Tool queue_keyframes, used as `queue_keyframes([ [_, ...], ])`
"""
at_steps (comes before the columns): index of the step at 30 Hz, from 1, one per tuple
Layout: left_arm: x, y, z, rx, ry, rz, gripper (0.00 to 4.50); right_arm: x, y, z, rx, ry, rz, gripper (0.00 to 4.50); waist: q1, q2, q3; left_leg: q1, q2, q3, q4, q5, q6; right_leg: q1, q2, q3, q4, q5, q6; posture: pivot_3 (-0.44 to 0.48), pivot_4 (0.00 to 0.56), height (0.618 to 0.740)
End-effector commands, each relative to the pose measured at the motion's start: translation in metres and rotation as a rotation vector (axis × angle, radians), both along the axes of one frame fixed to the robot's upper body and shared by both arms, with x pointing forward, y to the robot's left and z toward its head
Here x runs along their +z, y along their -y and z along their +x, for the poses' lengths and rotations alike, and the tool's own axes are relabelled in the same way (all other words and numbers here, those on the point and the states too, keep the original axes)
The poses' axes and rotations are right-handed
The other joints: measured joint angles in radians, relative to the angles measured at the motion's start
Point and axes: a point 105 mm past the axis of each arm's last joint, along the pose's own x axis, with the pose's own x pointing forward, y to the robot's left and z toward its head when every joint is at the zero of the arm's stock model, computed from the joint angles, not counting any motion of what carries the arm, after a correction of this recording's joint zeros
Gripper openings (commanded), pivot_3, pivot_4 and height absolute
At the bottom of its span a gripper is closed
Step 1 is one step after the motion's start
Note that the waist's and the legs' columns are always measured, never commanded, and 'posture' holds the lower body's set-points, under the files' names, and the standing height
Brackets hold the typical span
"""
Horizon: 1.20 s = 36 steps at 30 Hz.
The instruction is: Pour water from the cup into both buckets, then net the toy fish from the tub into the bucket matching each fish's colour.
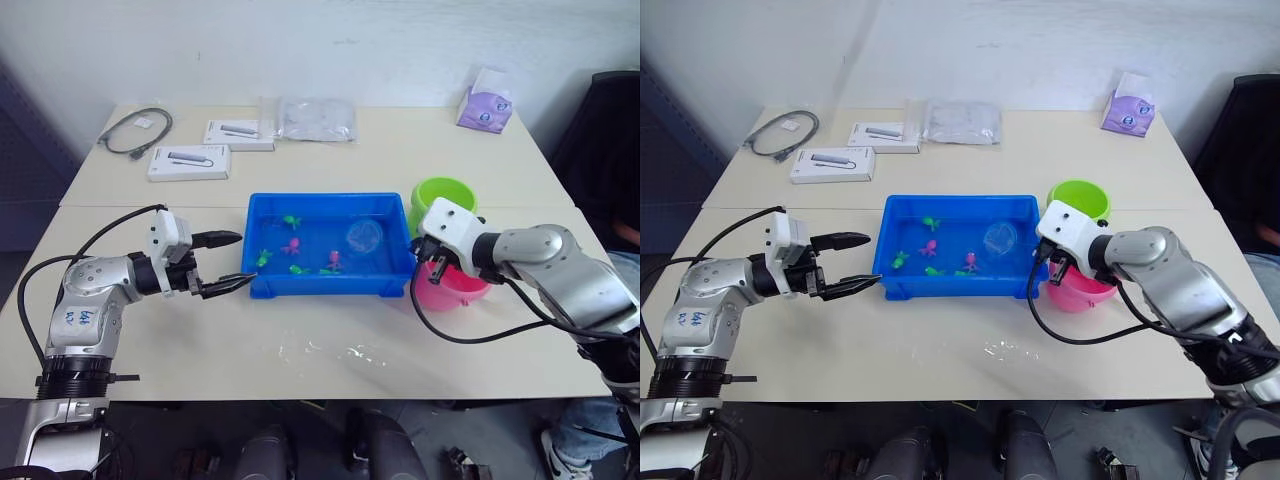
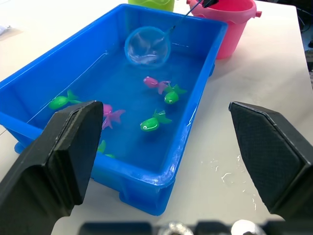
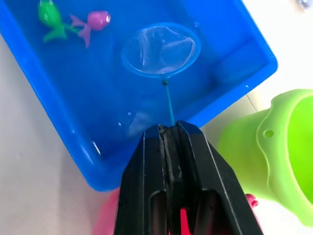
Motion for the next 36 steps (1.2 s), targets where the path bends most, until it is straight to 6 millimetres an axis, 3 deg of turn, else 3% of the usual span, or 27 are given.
queue_keyframes([
  [1, 0.006, 0.003, -0.001, -0.011, 0.035, 0.001, 4.42, 0.008, -0.012, 0.004, 0.077, 0.044, -0.053, 0.00, -0.001, 0.000, 0.000, 0.000, 0.000, 0.000, 0.000, 0.000, 0.000, 0.000, 0.000, 0.000, 0.000, 0.000, 0.000, 0.000, 0.150, 0.740],
  [16, 0.010, 0.007, -0.002, -0.019, 0.043, 0.003, 4.42, 0.004, -0.037, 0.004, 0.127, -0.078, 0.052, 0.00, 0.000, 0.000, 0.000, 0.000, 0.000, 0.000, 0.000, 0.000, -0.001, 0.000, 0.000, -0.001, 0.000, 0.000, 0.000, 0.000, 0.150, 0.740],
  [36, 0.012, 0.015, -0.003, -0.029, 0.043, -0.010, 4.42, 0.019, -0.019, -0.007, -0.011, -0.170, 0.344, 0.00, 0.000, 0.000, 0.000, -0.001, 0.000, -0.001, 0.000, 0.000, -0.001, 0.000, 0.000, 0.000, 0.000, 0.000, 0.000, 0.000, 0.150, 0.740],
])
